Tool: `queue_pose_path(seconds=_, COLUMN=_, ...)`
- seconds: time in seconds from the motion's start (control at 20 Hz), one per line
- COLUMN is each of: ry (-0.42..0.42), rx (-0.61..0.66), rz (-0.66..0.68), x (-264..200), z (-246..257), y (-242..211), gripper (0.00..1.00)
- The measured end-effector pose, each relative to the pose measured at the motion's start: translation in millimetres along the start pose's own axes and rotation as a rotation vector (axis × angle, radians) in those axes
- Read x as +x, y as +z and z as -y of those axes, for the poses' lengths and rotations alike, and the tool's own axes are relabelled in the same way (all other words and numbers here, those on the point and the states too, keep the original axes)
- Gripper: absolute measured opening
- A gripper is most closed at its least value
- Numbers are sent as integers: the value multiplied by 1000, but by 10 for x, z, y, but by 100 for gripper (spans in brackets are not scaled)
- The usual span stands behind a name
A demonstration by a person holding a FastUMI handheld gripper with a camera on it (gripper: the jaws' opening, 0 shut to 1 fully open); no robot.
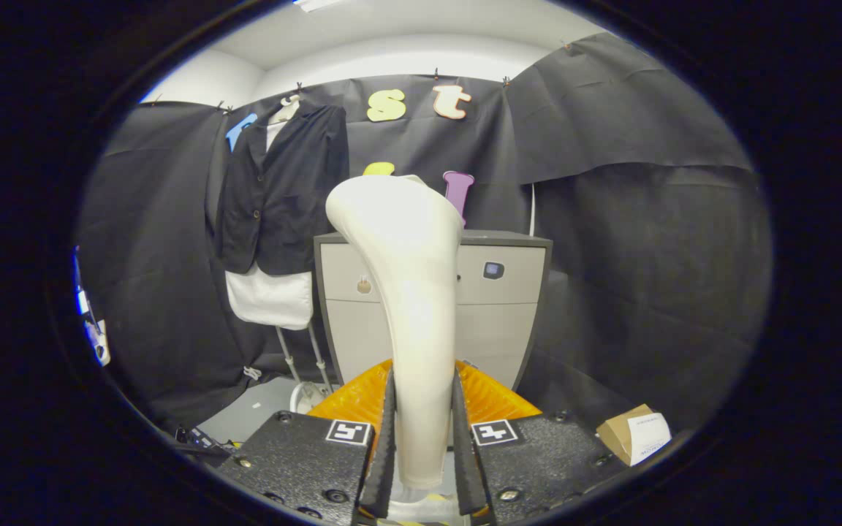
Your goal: Iron the clothes twice with a garment steamer, once on the left side and once on the right side.
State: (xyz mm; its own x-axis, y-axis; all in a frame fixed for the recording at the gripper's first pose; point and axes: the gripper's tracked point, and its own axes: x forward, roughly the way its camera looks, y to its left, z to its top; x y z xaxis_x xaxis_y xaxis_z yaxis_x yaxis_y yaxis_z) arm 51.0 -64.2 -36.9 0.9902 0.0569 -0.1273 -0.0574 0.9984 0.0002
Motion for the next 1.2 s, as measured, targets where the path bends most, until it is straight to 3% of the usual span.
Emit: queue_pose_path(seconds=1.2, ry=26, rx=4, rz=-30, x=-21, z=-43, y=25, gripper=37)
